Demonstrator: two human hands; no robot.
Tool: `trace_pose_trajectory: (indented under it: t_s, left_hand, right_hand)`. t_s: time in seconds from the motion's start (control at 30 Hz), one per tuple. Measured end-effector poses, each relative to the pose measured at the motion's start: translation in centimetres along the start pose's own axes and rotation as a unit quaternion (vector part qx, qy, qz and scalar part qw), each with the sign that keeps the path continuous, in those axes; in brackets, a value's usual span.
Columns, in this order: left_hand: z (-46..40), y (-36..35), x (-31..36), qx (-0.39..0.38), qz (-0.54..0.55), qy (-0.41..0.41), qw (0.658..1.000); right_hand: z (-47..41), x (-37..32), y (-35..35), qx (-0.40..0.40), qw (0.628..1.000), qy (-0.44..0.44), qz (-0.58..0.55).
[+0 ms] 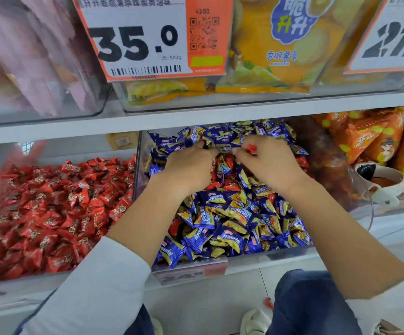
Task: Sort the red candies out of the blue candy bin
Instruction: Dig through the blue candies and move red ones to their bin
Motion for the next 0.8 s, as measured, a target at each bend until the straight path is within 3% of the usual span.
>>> trace_pose_trajectory:
  t_s: [0.1, 0.2, 0.3, 0.4, 0.57, 0.67, 0.8]
  left_hand:
    - [0.0, 0.5, 0.1, 0.049, 0.004, 0.005, 0.999]
    - [0.3, 1.5, -0.1, 0.096, 0.026, 0.015, 0.995]
    - [0.7, 2.1, -1.1, 0.125, 0.070, 0.025, 0.989]
    - [1.2, 2.4, -2.1, 0.129, 0.130, 0.030, 0.983]
    - [2.0, 3.2, -3.8, 0.117, 0.246, 0.035, 0.961]
    - [2.4, 3.0, -4.6, 0.098, 0.259, 0.025, 0.961]
    - [3.4, 3.3, -4.6, 0.109, 0.248, 0.019, 0.962]
  right_hand:
    - [0.3, -1.0, -2.1, -0.064, 0.997, 0.037, -0.003]
    - [0.4, -1.6, -3.0, -0.088, 0.991, 0.071, 0.074]
    - [0.3, -0.8, -3.1, -0.101, 0.983, 0.052, 0.145]
    - [0.0, -0.3, -2.7, -0.085, 0.983, 0.034, 0.160]
    - [0.2, -0.3, -1.1, -0.054, 0.996, 0.026, 0.064]
    - [0.7, -0.2, 1.1, -0.001, 1.000, 0.024, 0.011]
    - [1.4, 1.8, 4.6, 0.081, 0.995, -0.055, -0.010]
Point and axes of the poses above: each hand's wrist, its own z-axis away from the middle knuckle, its own y-axis out of the back of the hand, x = y × z, the point moved 8 cm from there along -z, towards the middle knuckle, and after that the axes turned 13 degrees about -z, right-handed, at the moved point
